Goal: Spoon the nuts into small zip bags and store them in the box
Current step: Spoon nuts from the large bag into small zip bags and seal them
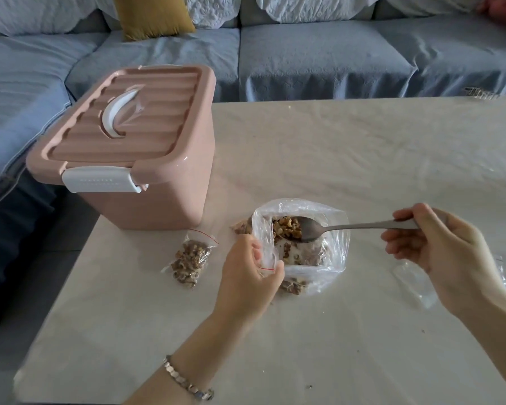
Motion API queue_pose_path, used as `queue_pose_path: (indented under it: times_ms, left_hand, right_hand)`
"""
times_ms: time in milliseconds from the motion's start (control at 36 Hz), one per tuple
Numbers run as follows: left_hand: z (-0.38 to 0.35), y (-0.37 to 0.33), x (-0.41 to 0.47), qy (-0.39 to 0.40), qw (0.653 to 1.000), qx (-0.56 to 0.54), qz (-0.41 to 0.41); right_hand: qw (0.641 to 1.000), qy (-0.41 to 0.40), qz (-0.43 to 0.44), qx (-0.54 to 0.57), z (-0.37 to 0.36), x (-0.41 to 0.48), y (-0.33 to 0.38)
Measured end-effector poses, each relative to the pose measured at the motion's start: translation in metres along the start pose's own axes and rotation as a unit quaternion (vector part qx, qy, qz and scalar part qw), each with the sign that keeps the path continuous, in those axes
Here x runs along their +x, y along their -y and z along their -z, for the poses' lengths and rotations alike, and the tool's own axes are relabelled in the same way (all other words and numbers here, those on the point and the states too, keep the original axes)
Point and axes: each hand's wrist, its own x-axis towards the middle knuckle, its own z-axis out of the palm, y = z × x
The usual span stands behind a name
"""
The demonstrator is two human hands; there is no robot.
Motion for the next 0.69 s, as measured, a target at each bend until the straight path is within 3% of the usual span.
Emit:
queue_pose_path:
  times_ms: [167,306,389,500,694]
  left_hand:
    - [-0.002,-0.001,-0.001,-0.001,1.000,-0.004,-0.022]
    - [-0.003,-0.003,-0.002,-0.010,0.999,-0.013,-0.041]
    - [-0.003,0.001,-0.002,-0.020,0.999,0.003,-0.049]
    - [0.001,0.008,-0.004,-0.013,1.000,-0.007,-0.022]
    - [0.010,0.007,-0.009,0.023,0.999,0.021,0.031]
  right_hand:
    - [0.977,0.078,0.127,-0.151,-0.027,-0.013,0.023]
    - [0.885,0.144,0.280,-0.343,-0.039,-0.034,0.023]
    - [0.864,0.143,0.326,-0.357,-0.038,-0.039,0.024]
    - [0.865,0.095,0.360,-0.337,-0.024,-0.026,0.019]
    - [0.921,0.052,0.252,-0.294,-0.005,0.005,-0.046]
